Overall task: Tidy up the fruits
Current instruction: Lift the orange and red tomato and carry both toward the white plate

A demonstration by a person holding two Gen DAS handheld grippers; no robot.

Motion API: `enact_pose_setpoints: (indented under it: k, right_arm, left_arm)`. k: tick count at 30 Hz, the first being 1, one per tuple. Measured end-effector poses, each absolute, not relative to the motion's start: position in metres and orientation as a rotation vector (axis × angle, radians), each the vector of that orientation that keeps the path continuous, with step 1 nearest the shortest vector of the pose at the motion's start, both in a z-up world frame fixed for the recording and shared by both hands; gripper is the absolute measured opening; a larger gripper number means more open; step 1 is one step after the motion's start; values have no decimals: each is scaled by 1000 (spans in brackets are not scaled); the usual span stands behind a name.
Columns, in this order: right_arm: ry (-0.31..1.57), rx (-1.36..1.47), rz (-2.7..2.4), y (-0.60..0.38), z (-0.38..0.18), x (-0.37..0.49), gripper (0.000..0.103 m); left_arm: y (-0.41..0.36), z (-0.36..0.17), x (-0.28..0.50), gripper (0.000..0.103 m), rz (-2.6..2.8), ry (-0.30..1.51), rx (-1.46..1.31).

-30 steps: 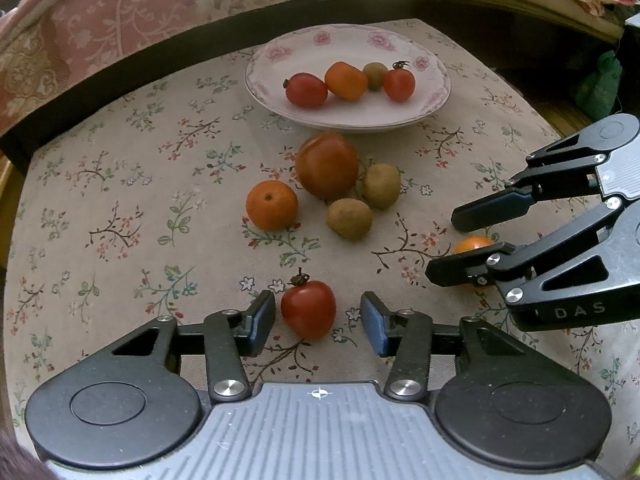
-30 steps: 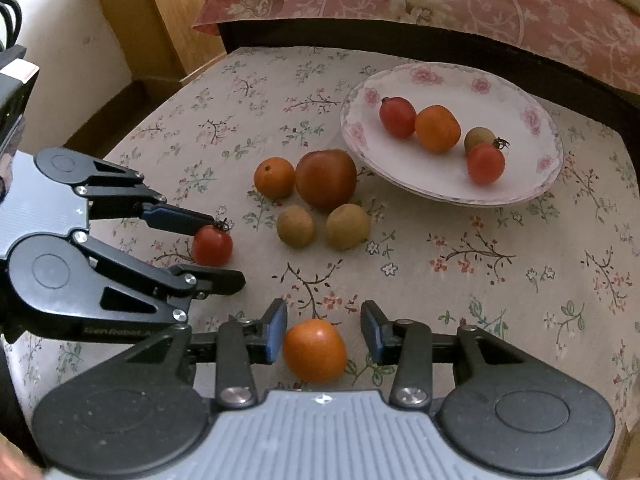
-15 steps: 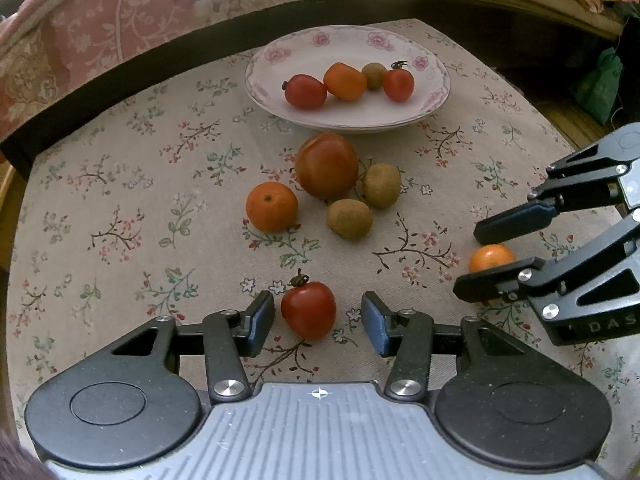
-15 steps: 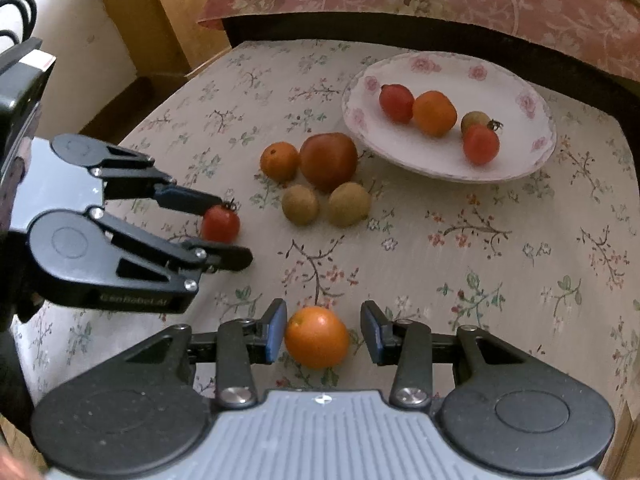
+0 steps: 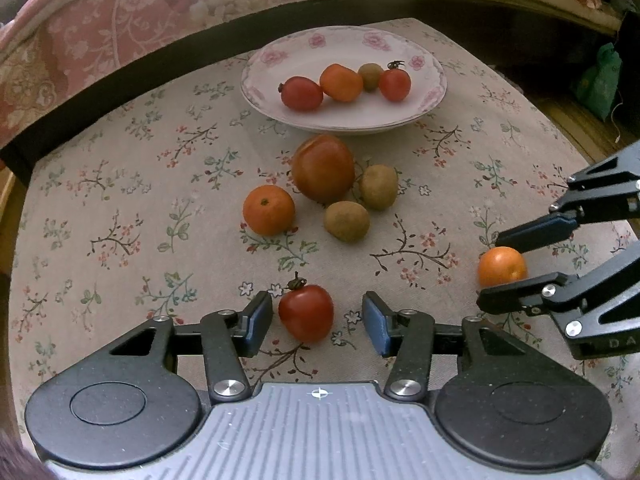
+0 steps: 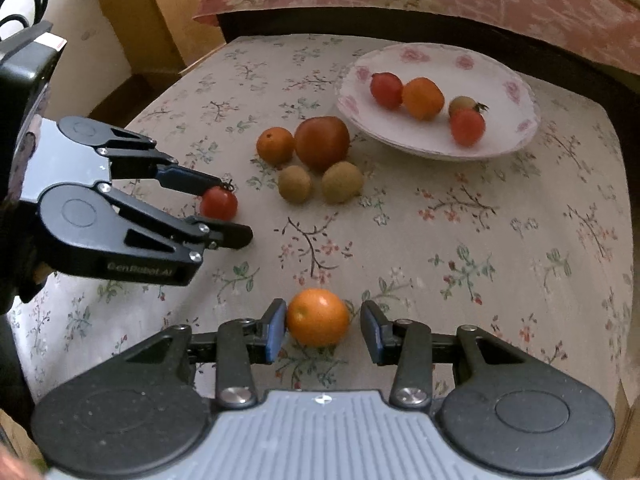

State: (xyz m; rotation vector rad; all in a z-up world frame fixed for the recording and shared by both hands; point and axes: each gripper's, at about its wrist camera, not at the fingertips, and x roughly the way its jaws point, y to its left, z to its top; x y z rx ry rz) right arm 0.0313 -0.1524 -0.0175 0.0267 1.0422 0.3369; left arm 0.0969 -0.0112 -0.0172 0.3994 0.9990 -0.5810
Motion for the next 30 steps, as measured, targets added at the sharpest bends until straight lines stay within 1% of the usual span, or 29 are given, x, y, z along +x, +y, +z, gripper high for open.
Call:
enact_pose_setpoints:
  k: [7,8,9,10,12,14,30]
  right_arm:
    - [1023,-7,339,-148,-18,29,40]
    - [1019,-9,338,-148,-19,29,38]
    - [1015,-14,341,-148,-19,30,34]
    - [1015,-12,343,-149,-19,30,33]
    - [1016,2,345,-150,-18,31,33]
    - [1016,11,345,-152,-18,31,33]
    - [947,44,312,-160,1,48,33]
  left_arm:
    - [-12,-17,95,58,-565,995,400]
    - [-11,-17,95,57,-565,996,397]
    - [-11,-16,95,52,-567,998,391]
    - [-12,-16,94,50,-566,998,389]
    - [-12,-15,94,41,-565,1000,387]
    - [-13,-14,95,36,-568,1009,377]
    - [-14,-1,100,35,-575,978,344]
